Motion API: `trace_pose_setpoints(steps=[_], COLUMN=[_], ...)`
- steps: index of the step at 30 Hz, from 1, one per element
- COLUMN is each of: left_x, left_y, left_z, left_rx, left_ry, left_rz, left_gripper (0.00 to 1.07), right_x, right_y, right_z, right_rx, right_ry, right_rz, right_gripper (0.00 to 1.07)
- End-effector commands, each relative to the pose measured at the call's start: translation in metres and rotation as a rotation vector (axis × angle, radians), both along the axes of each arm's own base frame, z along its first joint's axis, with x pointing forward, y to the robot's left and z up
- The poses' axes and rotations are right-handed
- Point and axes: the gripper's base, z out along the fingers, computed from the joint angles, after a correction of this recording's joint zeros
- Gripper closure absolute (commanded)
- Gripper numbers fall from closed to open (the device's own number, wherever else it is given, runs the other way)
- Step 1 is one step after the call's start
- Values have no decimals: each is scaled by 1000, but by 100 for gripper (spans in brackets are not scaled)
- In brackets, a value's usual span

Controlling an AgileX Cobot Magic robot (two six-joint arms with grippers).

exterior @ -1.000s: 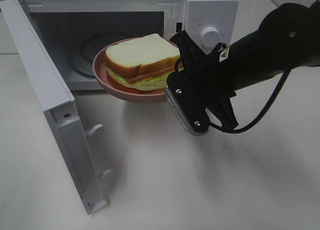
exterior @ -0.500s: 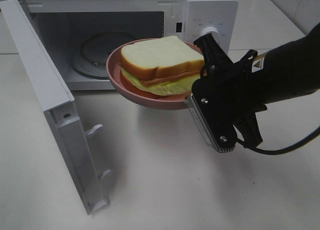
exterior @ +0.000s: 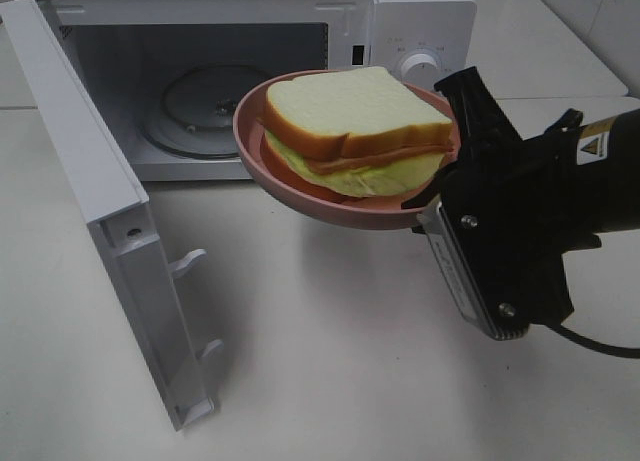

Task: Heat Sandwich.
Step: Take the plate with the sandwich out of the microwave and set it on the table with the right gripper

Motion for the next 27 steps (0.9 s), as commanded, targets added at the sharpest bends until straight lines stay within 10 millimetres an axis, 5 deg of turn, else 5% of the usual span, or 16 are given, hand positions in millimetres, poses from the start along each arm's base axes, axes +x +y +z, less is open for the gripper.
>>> trace_pose_setpoints(steps=[1, 27], left_x=[0, 0], left_y=[0, 0], left_z=[0, 0], left_rx=[2, 2], left_ry=[-10, -10], left_rz=[-2, -2], left_gripper=[7, 7], right_x=[-6, -55], right_y=[-6, -53], right_z=[9, 41], right_rx=[42, -88], right_ry=[-37, -26], right_rz=[-26, -105], right_gripper=[106, 104])
